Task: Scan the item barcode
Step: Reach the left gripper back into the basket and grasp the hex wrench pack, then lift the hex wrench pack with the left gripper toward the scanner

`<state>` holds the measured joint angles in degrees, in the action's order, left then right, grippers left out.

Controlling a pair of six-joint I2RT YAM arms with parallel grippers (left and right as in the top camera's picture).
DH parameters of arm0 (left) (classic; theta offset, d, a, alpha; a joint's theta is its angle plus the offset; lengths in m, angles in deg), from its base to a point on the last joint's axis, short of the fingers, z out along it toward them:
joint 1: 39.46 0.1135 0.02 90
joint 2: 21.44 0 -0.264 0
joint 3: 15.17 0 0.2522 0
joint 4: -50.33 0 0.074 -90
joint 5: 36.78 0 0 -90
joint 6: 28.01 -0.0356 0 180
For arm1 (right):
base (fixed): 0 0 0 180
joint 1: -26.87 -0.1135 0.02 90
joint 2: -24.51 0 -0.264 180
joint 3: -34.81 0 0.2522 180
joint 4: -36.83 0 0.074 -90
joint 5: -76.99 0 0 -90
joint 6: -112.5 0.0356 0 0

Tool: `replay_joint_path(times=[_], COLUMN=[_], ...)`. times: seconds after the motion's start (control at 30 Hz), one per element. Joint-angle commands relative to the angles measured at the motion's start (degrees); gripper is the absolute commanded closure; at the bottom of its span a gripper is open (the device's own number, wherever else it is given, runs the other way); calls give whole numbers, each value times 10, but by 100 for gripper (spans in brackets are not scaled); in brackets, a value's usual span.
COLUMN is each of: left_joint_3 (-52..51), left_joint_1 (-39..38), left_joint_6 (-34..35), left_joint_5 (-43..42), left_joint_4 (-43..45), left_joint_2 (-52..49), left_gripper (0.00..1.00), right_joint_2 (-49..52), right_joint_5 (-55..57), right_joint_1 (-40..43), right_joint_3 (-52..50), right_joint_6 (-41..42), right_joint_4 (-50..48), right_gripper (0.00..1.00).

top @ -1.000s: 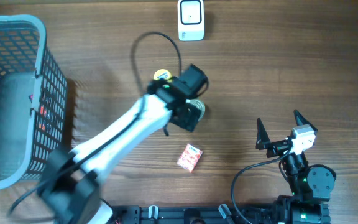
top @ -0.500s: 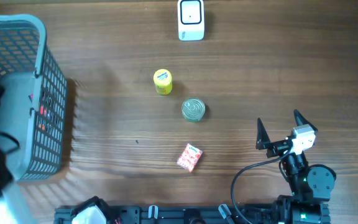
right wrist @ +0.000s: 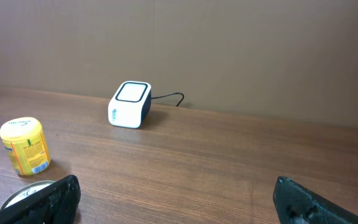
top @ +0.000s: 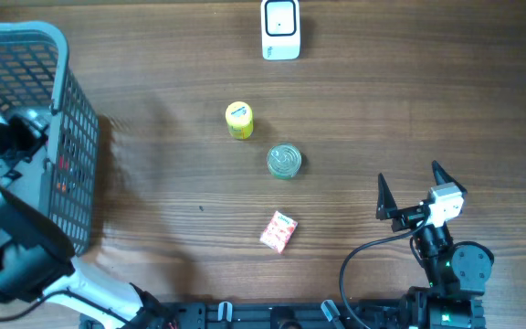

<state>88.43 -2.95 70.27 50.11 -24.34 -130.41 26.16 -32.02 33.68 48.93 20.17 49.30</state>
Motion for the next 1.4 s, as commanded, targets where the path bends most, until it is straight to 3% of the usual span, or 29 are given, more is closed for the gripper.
replay_joint_path(times=[0.0,0.43,0.7,0.8,0.87,0.93,0.97,1.03,1.2,1.37], left_joint_3=[1,-12,-100,-100,-100,-100,-100,-100,-100,-98], left_joint_1=[-29,-45,-44,-44,-44,-44,-44,-44,-44,-44], left_joint_6=[-73,-94,-93,-89,-87,-68,-59,-48,-48,-33], left_joint_5=[-9,90,90,90,90,92,92,92,92,92], left_joint_4=[-9,-19,53,65,70,81,87,95,100,102], left_joint_2=[-23,-45,-45,-45,-45,-45,-45,-45,-45,-45], left_gripper=[0,2,1,23,31,50,50,61,72,92], right_joint_2=[-3,-3,-3,-3,-3,-3,-3,-3,-3,-3], right_joint_5=[1,1,1,1,1,1,1,1,1,1], right_joint_1=[0,0,0,0,0,0,0,0,0,0], right_joint_3=[-1,-1,-1,-1,-1,-1,-1,-1,-1,-1], right_joint_6=[9,9,9,9,9,9,9,9,9,9], right_joint_4=[-3,-3,-3,-3,-3,-3,-3,-3,-3,-3], right_gripper=[0,0,0,0,0,0,0,0,0,0])
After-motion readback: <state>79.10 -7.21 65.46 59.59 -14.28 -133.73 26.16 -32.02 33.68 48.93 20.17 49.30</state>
